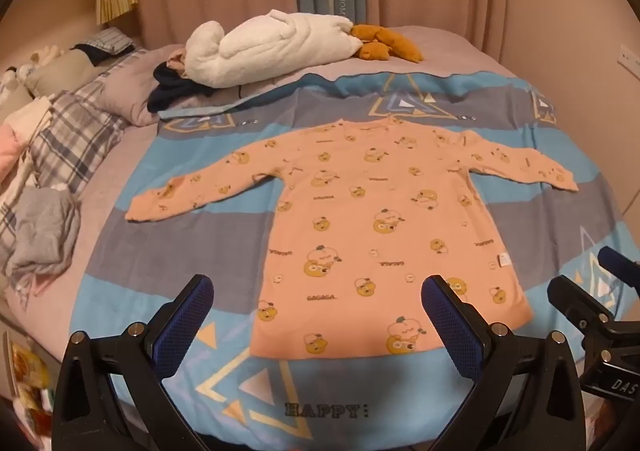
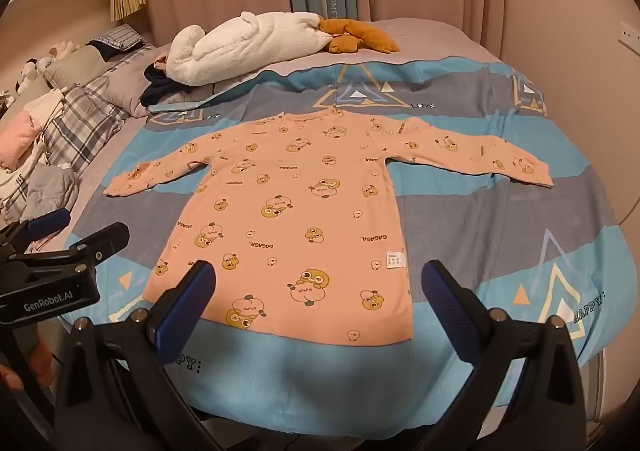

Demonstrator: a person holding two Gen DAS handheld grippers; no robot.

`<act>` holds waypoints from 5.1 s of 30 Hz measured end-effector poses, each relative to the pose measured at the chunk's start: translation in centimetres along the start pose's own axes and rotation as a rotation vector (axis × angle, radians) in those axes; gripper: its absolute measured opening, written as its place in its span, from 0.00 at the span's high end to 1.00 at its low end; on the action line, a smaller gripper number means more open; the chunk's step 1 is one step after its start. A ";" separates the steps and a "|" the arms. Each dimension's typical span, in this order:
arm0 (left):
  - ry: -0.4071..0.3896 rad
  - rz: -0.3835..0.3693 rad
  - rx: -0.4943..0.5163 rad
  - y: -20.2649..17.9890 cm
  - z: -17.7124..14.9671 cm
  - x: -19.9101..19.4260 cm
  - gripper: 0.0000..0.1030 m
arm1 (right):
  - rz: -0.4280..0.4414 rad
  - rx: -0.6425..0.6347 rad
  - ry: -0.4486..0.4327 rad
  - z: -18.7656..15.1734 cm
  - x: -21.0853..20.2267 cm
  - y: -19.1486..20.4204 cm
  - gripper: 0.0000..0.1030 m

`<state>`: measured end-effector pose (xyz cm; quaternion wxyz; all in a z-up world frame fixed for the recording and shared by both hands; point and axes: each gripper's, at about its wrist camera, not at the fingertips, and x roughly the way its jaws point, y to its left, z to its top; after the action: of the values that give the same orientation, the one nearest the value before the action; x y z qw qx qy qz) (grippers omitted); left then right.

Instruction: Fold small clothes

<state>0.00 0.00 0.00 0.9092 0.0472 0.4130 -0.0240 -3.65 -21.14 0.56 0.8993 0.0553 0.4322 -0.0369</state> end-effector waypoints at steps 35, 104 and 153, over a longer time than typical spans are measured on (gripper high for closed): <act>0.004 -0.013 -0.006 0.0 -0.2 0.0 0.00 | 0.004 0.004 0.002 0.2 -0.2 -0.1 0.00; 0.014 -0.012 -0.001 -0.3 -0.5 0.4 0.00 | 0.008 0.025 0.010 -0.3 0.1 -0.5 0.00; 0.110 -0.374 -0.292 0.5 6.5 16.3 0.00 | 0.120 1.058 -0.133 1.0 17.6 -36.4 0.41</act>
<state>15.61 -0.25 -7.99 0.8623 -0.1610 0.4623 -0.1295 3.99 -57.67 -15.04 0.7745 0.5233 0.2928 -0.2015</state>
